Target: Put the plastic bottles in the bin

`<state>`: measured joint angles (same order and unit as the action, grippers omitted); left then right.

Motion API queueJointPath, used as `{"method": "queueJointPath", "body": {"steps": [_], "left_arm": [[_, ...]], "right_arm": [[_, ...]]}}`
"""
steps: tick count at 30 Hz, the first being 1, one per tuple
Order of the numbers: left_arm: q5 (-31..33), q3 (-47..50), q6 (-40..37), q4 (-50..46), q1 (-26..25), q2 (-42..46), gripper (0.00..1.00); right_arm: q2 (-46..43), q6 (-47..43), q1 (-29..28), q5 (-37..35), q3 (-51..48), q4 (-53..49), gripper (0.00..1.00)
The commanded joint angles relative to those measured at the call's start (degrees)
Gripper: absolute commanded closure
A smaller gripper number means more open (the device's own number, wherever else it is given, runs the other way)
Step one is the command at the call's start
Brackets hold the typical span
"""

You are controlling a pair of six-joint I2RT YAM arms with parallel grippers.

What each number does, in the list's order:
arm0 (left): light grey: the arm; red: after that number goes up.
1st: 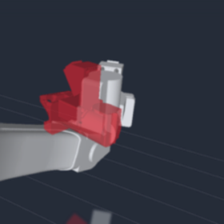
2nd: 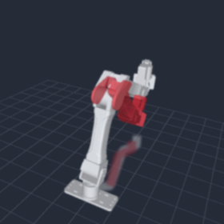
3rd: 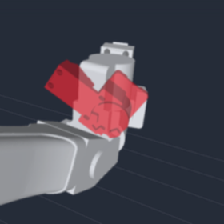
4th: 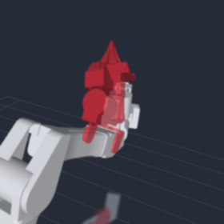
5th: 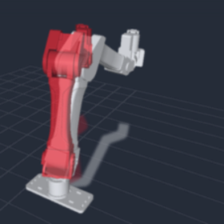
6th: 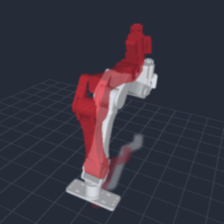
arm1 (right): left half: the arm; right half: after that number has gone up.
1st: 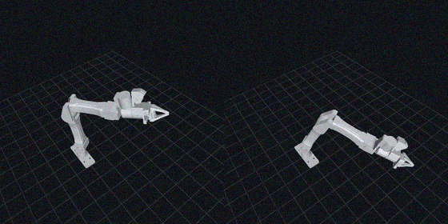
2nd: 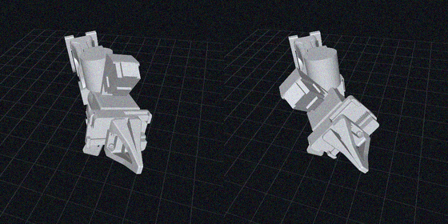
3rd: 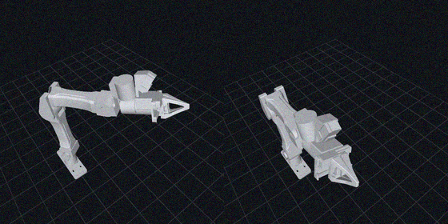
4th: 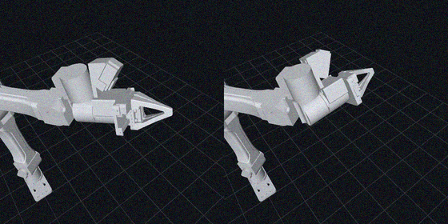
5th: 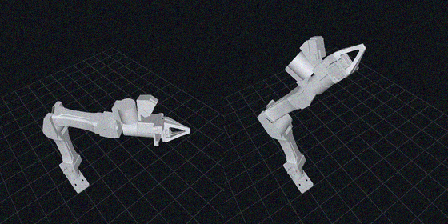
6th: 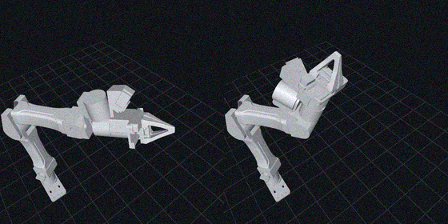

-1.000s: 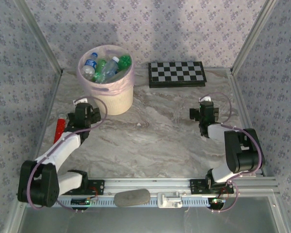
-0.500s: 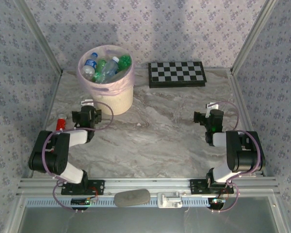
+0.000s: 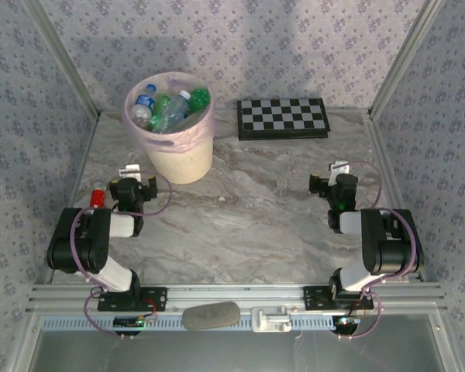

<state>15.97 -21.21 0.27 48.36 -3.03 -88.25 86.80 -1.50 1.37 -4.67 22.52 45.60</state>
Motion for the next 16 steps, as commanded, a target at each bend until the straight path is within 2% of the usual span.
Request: {"method": "queueJointPath", "body": {"steps": [1, 2, 16], "left_arm": [[-2.95, -0.61, 0.56, 2.96, 0.29, -0.37, 0.00], [-3.18, -1.13, 0.85, 0.57, 0.35, 0.48, 0.00], [-5.51, -1.91, 2.21, -0.48, 2.31, 0.27, 0.00]], "right_arm": [[0.47, 0.24, -0.22, -0.15, -0.29, 1.42, 0.01], [0.47, 0.18, -0.22, -0.15, -0.34, 1.46, 0.01], [0.56, 0.18, -0.22, 0.06, -0.20, 1.33, 0.01]]}}
